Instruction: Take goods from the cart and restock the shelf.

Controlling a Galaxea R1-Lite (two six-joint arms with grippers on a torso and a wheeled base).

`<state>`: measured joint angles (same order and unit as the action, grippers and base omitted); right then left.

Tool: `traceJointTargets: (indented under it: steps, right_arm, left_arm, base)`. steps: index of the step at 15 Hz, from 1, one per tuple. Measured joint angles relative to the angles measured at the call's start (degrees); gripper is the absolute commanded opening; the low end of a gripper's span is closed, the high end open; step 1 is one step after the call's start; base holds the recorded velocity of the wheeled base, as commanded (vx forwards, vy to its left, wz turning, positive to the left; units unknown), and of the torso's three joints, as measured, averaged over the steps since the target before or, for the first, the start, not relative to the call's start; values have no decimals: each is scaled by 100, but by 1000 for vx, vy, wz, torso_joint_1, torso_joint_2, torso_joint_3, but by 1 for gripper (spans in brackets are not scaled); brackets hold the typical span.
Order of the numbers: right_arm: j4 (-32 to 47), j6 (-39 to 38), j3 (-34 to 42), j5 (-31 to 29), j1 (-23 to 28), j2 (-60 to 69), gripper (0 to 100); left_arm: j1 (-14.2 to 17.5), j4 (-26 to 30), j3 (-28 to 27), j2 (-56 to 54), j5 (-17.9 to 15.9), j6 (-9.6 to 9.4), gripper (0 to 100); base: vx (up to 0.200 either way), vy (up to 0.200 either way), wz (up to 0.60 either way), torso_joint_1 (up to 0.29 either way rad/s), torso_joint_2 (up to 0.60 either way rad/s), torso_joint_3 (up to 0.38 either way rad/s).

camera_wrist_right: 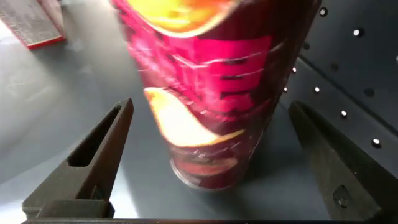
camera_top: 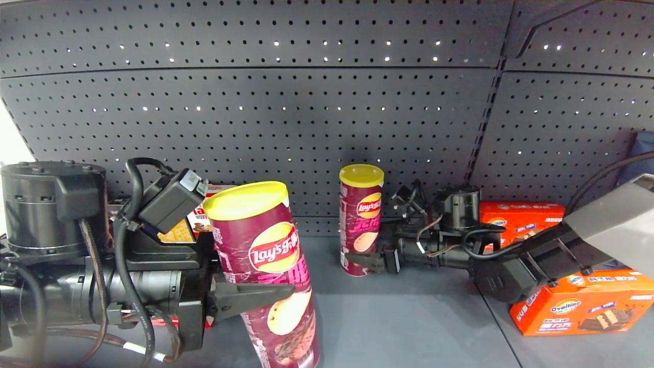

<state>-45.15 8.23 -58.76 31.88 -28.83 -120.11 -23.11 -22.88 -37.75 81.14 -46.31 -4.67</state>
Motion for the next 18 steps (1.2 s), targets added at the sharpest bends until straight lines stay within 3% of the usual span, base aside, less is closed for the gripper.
traceJointTargets:
  steps: [7,8,18]
  right_arm:
    - [-11,-51,-155,15,-63,-257,100]
    - [-33,-54,-177,17,-63,-282,0]
    - [-77,-84,29,-121,-188,-22,0]
  left_arm:
    - [5,-2,30,0,0,2,0]
    - [0,-2,38,0,-2,0,0]
    - [11,0,74,-16,13,-1,0]
  base:
    - [0,0,0,0,0,0]
    - [0,0,0,0,0,0]
    - [0,0,0,0,0,0]
